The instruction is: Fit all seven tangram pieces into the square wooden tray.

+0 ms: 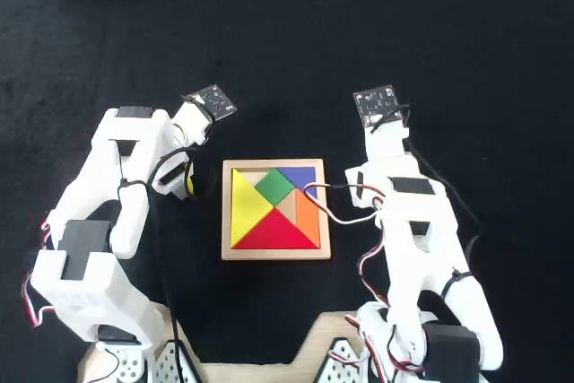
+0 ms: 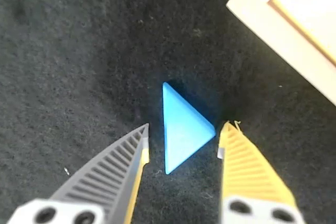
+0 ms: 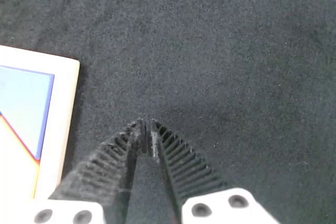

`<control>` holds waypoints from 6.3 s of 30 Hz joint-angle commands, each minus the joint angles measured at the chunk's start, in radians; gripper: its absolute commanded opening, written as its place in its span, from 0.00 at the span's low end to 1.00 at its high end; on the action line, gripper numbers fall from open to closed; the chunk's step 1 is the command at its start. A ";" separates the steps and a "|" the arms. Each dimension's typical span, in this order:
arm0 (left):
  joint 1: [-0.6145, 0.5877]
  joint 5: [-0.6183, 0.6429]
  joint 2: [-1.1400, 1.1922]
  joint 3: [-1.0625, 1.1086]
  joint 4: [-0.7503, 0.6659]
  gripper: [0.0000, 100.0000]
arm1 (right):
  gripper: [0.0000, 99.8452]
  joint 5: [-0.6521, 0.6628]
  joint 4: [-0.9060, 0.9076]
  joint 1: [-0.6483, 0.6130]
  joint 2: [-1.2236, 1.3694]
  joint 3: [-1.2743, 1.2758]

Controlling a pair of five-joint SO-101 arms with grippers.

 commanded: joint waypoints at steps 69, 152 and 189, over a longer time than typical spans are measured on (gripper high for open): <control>0.421 -0.255 -0.037 -0.226 0.055 0.03 | 0.01 -0.071 -0.017 0.161 -0.030 -0.044; 0.450 -0.265 0.035 -0.380 0.282 0.20 | 0.01 -0.066 -0.021 0.123 -0.028 -0.036; 0.280 0.201 0.000 -0.395 -0.180 0.17 | 0.01 -0.066 -0.021 0.123 -0.028 -0.036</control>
